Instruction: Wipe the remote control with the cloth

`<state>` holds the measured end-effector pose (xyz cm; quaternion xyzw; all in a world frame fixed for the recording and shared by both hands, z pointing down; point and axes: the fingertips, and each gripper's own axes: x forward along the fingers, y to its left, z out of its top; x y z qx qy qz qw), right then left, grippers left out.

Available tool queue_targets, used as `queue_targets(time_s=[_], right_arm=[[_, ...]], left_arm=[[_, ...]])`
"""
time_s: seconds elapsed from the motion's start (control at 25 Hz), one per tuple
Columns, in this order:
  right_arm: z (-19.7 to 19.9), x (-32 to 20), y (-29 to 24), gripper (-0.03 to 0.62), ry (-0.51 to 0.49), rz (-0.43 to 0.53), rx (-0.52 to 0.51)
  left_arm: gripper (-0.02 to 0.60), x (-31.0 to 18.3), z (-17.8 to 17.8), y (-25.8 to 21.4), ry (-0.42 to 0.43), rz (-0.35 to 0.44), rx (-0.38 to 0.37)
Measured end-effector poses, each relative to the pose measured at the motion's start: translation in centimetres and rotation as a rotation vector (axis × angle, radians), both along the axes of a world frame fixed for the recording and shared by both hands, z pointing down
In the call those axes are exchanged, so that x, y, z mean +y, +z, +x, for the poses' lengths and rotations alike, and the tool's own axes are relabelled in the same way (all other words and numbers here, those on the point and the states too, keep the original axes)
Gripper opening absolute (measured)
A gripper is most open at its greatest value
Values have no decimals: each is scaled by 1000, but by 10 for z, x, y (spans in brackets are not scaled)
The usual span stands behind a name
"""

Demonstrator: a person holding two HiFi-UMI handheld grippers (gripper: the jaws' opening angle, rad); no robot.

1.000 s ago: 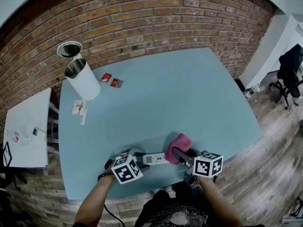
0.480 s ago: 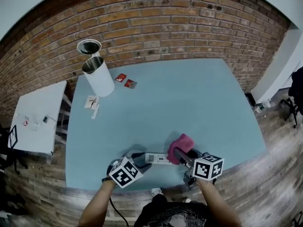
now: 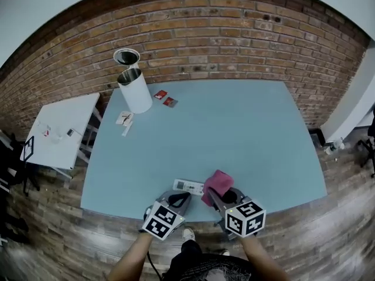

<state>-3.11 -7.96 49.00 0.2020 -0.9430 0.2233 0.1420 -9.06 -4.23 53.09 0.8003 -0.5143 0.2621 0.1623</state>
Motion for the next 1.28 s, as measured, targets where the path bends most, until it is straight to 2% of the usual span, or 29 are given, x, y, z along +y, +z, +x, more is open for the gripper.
queue_targets(time_s=[0.32,0.56,0.72,0.84,0.92,1.28], right_arm=[[20,40,-9,60,-98,89,31],[36,52,-13,60,-105,109,27],[43,58,-16,60,-99,90,7],[49,61,-17,60,-113,180,57],[53,62,-18,60,-114,223,77],[73,65,-22,60,-112,244,61]], left_arm=[[-3,19,48,-29,-236,83,143],[-5,30,61,-35,-419,110,158],[-5,39,70,-39,-494,126,141],[-5,44,68,-45,-562,152,151],[-6,48,69,-46,-591,149,162],[-6,54,88,-49,-620,160,133]])
